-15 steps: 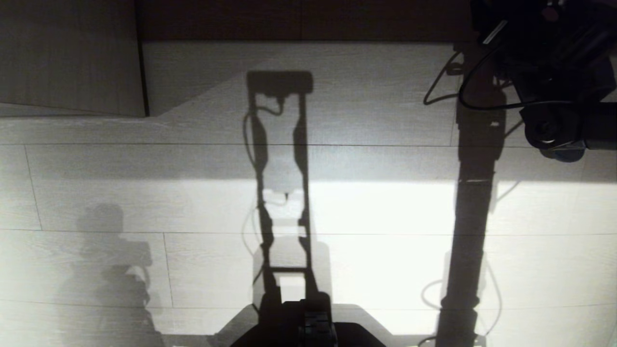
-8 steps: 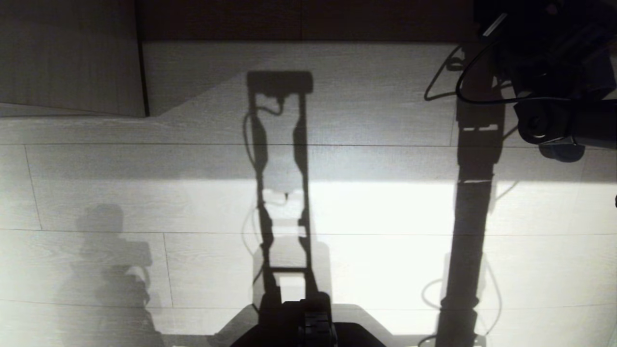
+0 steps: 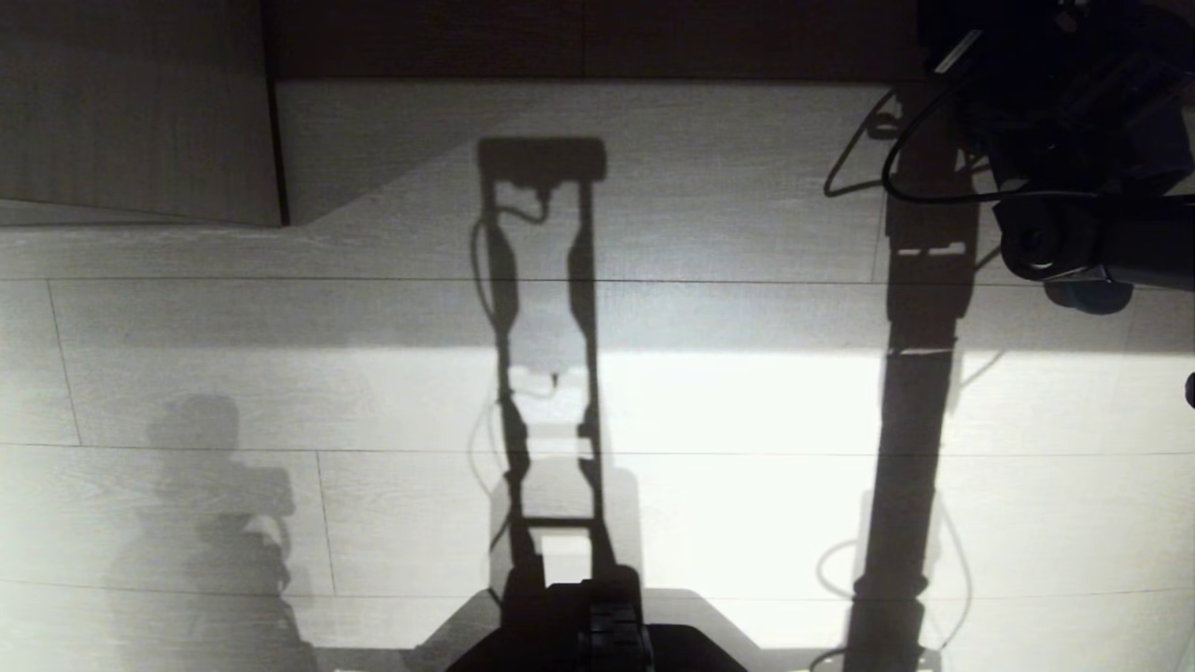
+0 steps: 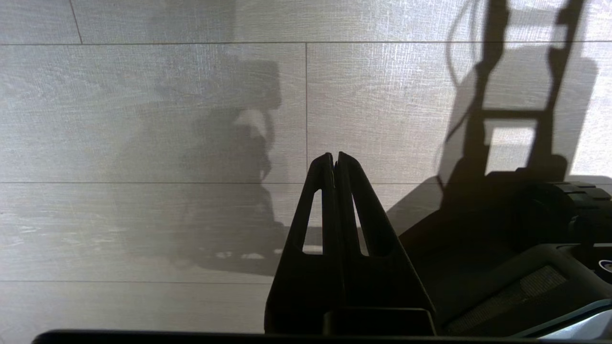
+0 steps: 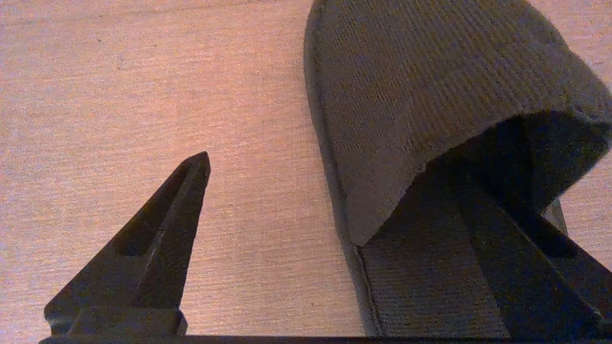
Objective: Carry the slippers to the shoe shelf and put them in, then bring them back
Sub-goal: Pick up the slippers on the floor
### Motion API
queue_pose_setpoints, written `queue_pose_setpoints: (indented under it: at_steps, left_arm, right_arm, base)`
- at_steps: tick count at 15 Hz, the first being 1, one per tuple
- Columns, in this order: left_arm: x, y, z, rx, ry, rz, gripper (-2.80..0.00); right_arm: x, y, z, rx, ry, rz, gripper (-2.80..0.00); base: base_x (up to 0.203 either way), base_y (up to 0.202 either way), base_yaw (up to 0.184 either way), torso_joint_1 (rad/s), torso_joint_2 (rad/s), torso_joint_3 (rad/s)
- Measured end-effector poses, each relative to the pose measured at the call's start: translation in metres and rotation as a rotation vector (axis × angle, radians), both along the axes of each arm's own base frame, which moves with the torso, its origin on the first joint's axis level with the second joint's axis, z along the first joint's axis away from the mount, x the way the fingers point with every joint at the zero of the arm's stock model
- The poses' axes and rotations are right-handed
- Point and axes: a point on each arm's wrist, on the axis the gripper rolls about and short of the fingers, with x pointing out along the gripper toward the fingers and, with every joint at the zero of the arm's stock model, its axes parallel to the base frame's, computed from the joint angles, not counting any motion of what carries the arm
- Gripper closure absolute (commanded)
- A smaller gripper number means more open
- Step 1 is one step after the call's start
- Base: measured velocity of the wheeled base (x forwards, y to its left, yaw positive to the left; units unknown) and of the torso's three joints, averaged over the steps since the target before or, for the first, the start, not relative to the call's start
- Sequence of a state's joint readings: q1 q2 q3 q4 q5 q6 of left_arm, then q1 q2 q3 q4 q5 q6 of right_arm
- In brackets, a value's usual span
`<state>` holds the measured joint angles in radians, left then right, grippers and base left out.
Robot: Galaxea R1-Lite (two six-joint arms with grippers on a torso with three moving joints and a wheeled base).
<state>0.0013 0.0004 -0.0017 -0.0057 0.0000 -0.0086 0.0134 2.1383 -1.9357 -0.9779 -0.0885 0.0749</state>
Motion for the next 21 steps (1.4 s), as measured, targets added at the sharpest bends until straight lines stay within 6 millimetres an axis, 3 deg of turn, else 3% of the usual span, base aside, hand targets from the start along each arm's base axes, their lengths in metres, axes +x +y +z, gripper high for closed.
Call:
queue_pose_setpoints:
  at_steps: [1,21]
  left_arm:
    - [0.0000,0.0000,0.0000,0.000,0.000,0.000,0.00]
    - [0.0000,0.0000,0.0000,0.000,0.000,0.000,0.00]
  right_arm:
    - [0.0000,-0.0004,0.0000,0.000,0.000,-0.001,0.00]
    - [-0.0082,-0.0056,0.0052,0.013,-0.008,-0.031,0.00]
  base:
    - [0.000,0.000,0.000,0.000,0.00,0.000]
    - [0.000,0.000,0.000,0.000,0.00,0.000]
